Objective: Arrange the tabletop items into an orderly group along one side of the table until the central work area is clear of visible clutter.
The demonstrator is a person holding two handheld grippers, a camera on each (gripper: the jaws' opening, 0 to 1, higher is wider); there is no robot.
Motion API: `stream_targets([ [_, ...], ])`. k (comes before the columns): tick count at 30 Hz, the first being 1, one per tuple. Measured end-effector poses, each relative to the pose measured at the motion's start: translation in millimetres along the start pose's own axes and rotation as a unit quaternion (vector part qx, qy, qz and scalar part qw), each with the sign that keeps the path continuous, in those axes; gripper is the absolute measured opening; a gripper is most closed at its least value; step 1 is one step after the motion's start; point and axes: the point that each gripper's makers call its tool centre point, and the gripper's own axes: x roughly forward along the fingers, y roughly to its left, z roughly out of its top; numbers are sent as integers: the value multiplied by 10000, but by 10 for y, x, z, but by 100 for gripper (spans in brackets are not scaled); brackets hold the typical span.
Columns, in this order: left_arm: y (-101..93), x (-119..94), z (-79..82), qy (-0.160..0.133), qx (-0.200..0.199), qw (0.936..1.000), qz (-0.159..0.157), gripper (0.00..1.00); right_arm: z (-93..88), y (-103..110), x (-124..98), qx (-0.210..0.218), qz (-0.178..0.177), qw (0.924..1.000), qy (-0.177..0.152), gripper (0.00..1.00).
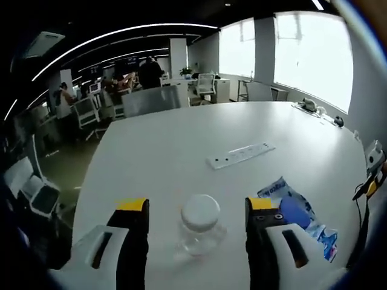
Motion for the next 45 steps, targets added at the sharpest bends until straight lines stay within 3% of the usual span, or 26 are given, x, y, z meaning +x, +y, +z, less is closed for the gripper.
stream_targets([
  [2, 33, -20, 36, -141, -285, 9995, 32, 81, -4, 3, -1, 0, 9, 10000, -2, 62],
  [5, 106, -88, 4, -162, -1113, 9936, 61, 92, -12, 8, -3, -9, 16, 10000, -5, 62],
  [6, 122, -97, 1, -182, -1153, 9931, 73, 94, -18, 11, -2, -11, 19, 10000, -1, 62],
  [7, 173, -125, 10, -293, -1168, 9926, 122, 95, -29, 15, 2, -15, 25, 10000, 14, 62],
  [8, 38, -211, 21, -319, -1132, 9929, 175, 95, -40, 18, 6, -24, 31, 10000, 34, 62],
  [9, -361, -386, 48, -308, -1116, 9931, 203, 95, -61, 25, 14, -45, 40, 10000, 73, 62],
  [10, -391, -418, 32, -278, -1123, 9931, 207, 94, -74, 32, 21, -64, 47, 9999, 100, 62],
  [19, -279, -614, -134, -171, -1063, 9938, 281, 93, -136, 118, 68, -223, 139, 9993, 270, 62],
  [23, -321, -719, -184, -232, -1048, 9938, 290, 92, -171, 126, 61, -253, 158, 9991, 308, 62],
  [40, -646, -1175, -826, -76, -1265, 9915, 294, 91, -205, 84, 61, -213, 124, 9990, 361, 62],
  [45, -640, -1279, -951, -32, -1314, 9905, 393, 91, -231, 78, 60, -204, 115, 9989, 408, 62],
])
